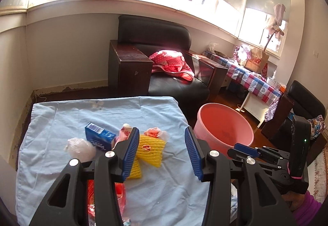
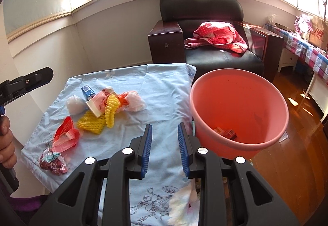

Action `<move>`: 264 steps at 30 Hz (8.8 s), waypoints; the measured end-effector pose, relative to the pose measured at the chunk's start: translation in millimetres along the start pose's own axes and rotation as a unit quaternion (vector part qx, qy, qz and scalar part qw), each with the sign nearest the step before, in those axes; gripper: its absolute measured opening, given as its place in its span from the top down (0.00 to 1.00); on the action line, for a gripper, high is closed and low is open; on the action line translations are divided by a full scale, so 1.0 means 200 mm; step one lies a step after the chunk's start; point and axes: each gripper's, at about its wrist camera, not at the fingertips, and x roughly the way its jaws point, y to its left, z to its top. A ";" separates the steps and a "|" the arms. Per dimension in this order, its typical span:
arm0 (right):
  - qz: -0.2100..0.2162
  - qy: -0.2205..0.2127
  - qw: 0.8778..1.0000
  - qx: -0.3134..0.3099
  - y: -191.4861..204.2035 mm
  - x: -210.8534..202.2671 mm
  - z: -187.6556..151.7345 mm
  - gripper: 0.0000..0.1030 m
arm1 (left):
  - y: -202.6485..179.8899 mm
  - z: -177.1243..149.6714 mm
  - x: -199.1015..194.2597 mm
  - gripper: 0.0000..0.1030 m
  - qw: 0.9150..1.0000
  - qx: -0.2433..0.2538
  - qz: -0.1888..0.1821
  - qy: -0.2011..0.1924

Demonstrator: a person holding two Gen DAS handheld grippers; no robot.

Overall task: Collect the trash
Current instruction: 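Move both open tools back to the remaining trash on the table, then grasp the crumpled colourful wrapper with the right tool while the left grasps the red snack bag, then carry the wrapper and red snack bag over the pink bucket, then open both tools to drop the wrapper and red bag into the bucket, then move both open tools back over the remaining trash on the table, then grasp the yellow foam net with the right tool while the left grasps the white plastic bag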

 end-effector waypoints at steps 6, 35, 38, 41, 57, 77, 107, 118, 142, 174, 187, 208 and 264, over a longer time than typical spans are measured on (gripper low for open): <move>0.034 0.019 0.999 -0.016 0.13 0.04 -0.02 0.74 | 0.18 -0.11 -0.14 0.56 0.999 0.001 0.043 0.006; 0.283 0.218 0.929 -0.100 0.82 0.36 -0.29 0.52 | 0.64 -0.44 -0.20 0.56 0.988 -0.100 0.100 0.062; 0.292 0.217 0.927 -0.093 0.82 0.38 -0.29 0.52 | 0.66 -0.46 -0.15 0.56 0.987 -0.107 0.094 0.078; 0.305 0.217 0.923 -0.088 0.81 0.39 -0.29 0.63 | 0.69 -0.48 -0.08 0.56 0.985 -0.120 0.085 0.093; 0.279 0.198 0.936 -0.077 0.64 0.30 -0.29 0.66 | 0.64 -0.53 0.20 0.57 0.980 -0.119 0.054 0.147; 0.241 0.161 0.956 -0.045 0.45 0.23 -0.25 0.66 | 0.46 -0.42 0.10 0.99 0.988 -0.080 0.048 0.121; -0.006 -0.044 0.994 0.099 -0.42 -0.06 -0.03 0.66 | -0.34 0.03 0.38 0.99 0.998 0.033 -0.046 0.041; -0.077 -0.047 0.990 0.105 -0.61 -0.04 -0.03 0.66 | -0.61 0.05 0.70 0.99 0.994 0.066 -0.047 0.078; -0.101 -0.008 0.985 0.141 -0.82 0.14 -0.04 0.64 | -0.83 -0.04 1.08 0.98 0.985 0.093 -0.041 0.141; -0.076 -0.029 0.992 0.099 -0.44 -0.06 0.00 0.64 | -0.55 -0.03 0.53 0.56 0.994 0.037 -0.077 0.063; -0.045 -0.006 0.995 0.086 -0.16 0.01 0.01 0.64 | -0.23 -0.15 0.28 0.56 0.998 0.024 -0.035 0.041; 0.060 0.040 0.997 0.028 0.24 0.29 0.06 0.64 | 0.53 -0.27 0.14 0.56 0.990 -0.074 0.117 0.040; 0.124 0.030 0.992 0.016 0.35 0.42 0.15 0.90 | 0.57 -0.19 0.16 0.87 0.989 -0.095 0.108 0.038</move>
